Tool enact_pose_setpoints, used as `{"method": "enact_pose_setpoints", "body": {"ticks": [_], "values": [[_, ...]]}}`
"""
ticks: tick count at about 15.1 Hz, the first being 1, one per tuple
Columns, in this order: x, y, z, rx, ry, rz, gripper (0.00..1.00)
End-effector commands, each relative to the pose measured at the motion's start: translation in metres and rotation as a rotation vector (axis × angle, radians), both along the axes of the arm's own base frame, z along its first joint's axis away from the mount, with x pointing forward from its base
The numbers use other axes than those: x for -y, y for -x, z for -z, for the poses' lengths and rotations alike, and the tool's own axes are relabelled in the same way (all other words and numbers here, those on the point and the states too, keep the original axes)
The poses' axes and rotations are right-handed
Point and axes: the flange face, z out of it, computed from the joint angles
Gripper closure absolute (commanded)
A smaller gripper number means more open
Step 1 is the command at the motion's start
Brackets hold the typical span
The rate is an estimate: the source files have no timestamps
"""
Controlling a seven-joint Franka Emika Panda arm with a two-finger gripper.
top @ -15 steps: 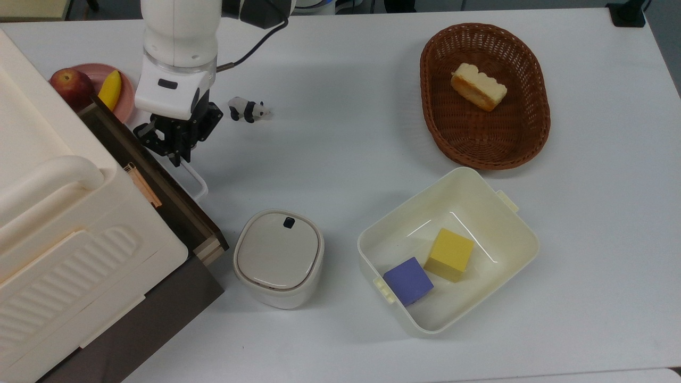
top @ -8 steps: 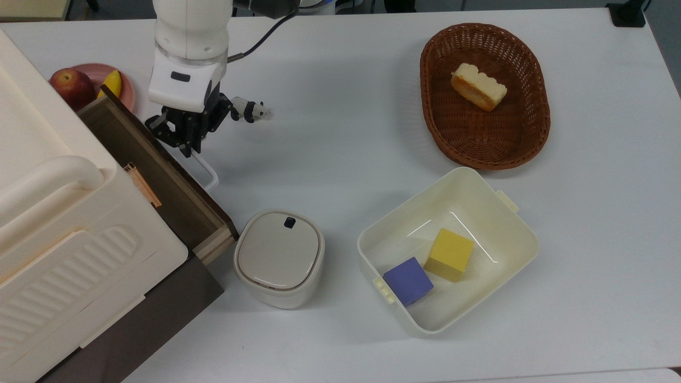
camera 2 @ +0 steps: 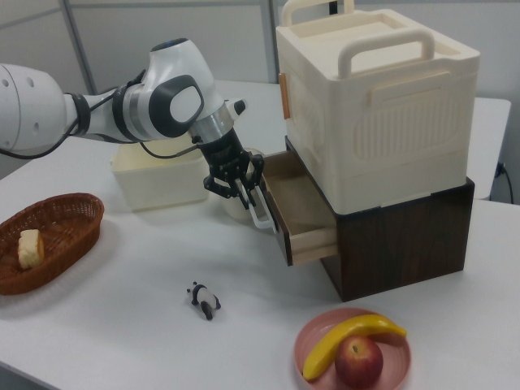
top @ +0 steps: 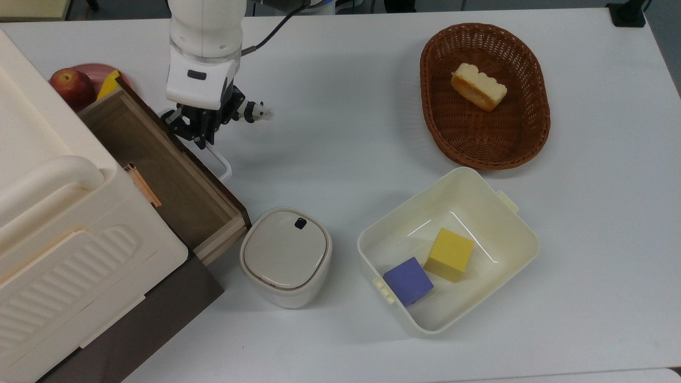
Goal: Slide open the drawer
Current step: 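Pull the drawer handle outward away from the cabinet, then open the gripper and release the drawer handle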
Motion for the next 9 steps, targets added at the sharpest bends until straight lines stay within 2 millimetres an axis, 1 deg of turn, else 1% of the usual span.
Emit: {"method": "enact_pose_setpoints", "body": {"ticks": [1, 4, 7, 9], "values": [[-0.007, 0.017, -0.013, -0.008, 0.011, 0.014, 0.93], [-0.009, 0.018, -0.01, -0.015, 0.011, 0.011, 0.94], [-0.02, 0.016, -0.008, -0.019, 0.013, -0.009, 0.94], [-0.021, 0.015, -0.003, -0.026, 0.012, -0.01, 0.94]]}}
